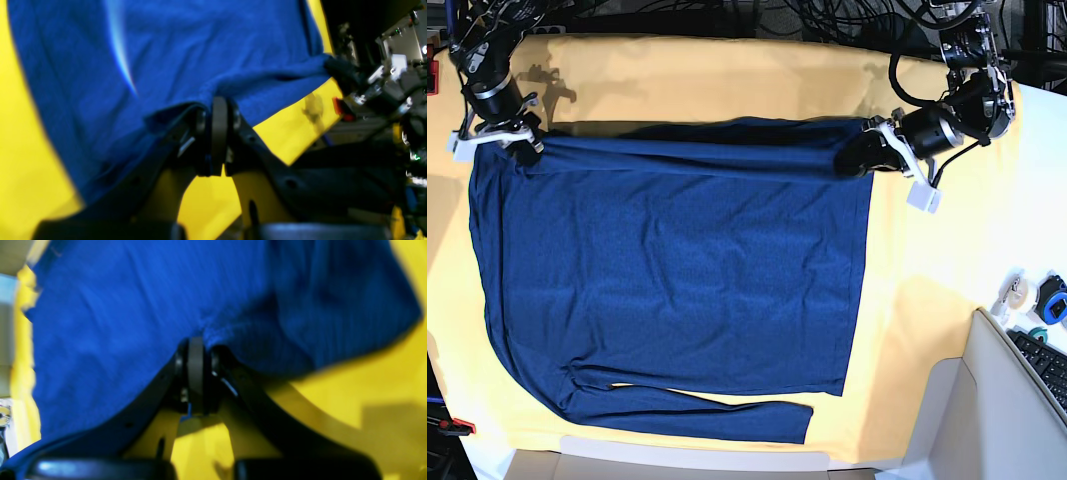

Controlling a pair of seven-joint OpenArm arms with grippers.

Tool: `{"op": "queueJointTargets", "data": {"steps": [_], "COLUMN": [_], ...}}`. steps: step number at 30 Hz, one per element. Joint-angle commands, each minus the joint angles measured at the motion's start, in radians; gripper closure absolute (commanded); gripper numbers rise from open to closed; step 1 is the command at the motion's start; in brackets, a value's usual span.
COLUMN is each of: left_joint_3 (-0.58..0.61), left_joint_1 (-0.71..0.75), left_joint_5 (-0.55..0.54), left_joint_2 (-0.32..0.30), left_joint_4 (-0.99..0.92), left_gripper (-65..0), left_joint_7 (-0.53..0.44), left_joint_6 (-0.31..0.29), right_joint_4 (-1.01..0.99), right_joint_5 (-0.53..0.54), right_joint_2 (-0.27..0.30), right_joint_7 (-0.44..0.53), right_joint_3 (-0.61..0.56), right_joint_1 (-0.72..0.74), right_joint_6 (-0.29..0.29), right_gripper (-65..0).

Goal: Fold the T-shirt properly
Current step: 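Pull the grasped collar edge away from the hem with both grippers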

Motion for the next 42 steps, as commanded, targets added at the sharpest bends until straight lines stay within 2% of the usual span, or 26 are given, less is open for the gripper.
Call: {"op": "queueJointTargets", "data": {"steps": [1, 3, 6, 9, 10, 15, 20, 25, 29, 35, 38, 42], "left_joint_3": [-0.003, 0.004, 0.005, 0.004, 0.002, -0.003, -0.004, -0.006, -0.006, -0.006, -0.006, -0.004], "left_joint_1": [-0.004, -0.004, 0.0, 0.001, 0.009, 0.016, 0.046, 0.059, 0.082, 0.096, 0.096, 0.096], "left_joint_5": [0.002, 0.048, 0.077, 0.08, 0.08, 0.078, 0.074, 0.074, 0.072, 0.072, 0.072, 0.072], "left_joint_2": [-0.01, -0.01, -0.01, -0.012, -0.012, -0.013, -0.036, -0.041, -0.041, -0.041, -0.039, -0.039], "left_joint_4": [-0.003, -0.025, -0.034, -0.028, -0.028, -0.026, -0.001, 0.02, 0.02, 0.02, 0.02, 0.02], "left_gripper": [-0.1, -1.7, -10.3, -20.6, -21.8, -22.0, -22.0, -22.0, -22.0, -22.0, -22.0, -22.0], "left_joint_7": [-0.008, 0.001, 0.004, 0.004, 0.004, 0.006, 0.006, 0.006, -0.005, -0.006, -0.006, -0.006], "left_joint_6": [-0.004, -0.004, -0.004, -0.004, -0.004, -0.004, -0.004, -0.004, -0.004, -0.004, -0.004, -0.004], "right_joint_4": [0.004, -0.023, -0.032, -0.028, -0.026, -0.026, 0.011, 0.098, 0.098, -0.025, -0.114, -0.186], "right_joint_5": [0.004, 0.0, 0.0, 0.001, 0.001, 0.003, 0.003, 0.012, 0.104, 0.247, 0.288, 0.293], "right_joint_2": [0.012, 0.012, 0.014, 0.017, 0.017, 0.021, 0.023, 0.017, 0.012, 0.014, 0.023, 0.023], "right_joint_7": [0.023, 0.022, 0.022, 0.022, 0.02, -0.041, -0.063, -0.063, -0.063, -0.063, -0.063, -0.063], "right_joint_3": [0.001, 0.0, 0.0, 0.0, 0.0, 0.007, 0.009, 0.04, 0.145, 0.29, 0.299, 0.297], "right_joint_1": [0.001, -0.002, -0.018, -0.035, -0.038, -0.044, -0.048, -0.078, -0.093, -0.085, -0.064, -0.032], "right_joint_6": [0.006, 0.006, 0.006, 0.006, 0.006, 0.006, 0.006, 0.006, 0.004, 0.001, 0.001, 0.001], "right_gripper": [0.0, 0.0, 0.0, -7.6, -11.0, -29.8, -39.7, -40.7, -40.7, -40.7, -40.7, -40.7]}}
